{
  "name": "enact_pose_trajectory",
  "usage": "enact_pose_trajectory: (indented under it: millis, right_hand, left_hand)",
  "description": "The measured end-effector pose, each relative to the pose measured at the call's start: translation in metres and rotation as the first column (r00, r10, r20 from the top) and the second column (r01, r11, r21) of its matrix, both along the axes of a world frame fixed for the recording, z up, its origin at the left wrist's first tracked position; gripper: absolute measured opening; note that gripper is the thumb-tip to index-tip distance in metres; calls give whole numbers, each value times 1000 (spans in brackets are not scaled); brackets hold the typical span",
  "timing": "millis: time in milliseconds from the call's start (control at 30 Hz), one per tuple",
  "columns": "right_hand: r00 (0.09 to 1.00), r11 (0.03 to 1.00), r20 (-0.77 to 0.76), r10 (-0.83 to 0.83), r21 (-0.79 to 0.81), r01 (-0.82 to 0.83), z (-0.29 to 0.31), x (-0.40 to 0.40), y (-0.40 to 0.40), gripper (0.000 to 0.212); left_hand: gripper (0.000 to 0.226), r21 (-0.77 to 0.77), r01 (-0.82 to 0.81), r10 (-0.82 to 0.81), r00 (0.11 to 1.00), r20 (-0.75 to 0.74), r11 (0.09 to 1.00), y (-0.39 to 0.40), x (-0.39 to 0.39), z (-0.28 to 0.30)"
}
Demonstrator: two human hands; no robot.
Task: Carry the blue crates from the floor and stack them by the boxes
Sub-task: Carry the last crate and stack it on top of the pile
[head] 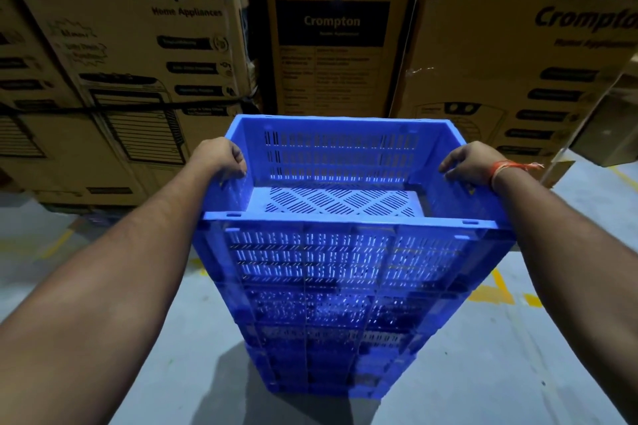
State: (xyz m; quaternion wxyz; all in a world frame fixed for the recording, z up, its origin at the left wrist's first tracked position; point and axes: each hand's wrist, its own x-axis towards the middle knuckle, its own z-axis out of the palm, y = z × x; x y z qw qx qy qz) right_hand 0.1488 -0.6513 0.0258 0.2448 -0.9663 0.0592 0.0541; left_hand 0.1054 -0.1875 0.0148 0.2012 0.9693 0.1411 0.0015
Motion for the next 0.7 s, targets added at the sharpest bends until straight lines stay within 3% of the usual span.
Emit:
enact_pose_trajectory:
  millis: [700]
  right_hand:
    - [999, 997, 43, 18, -75, -15, -3, -10, -3, 16]
  left_hand:
    - [4, -14, 30, -30, 1000, -5, 999, 3, -4, -2]
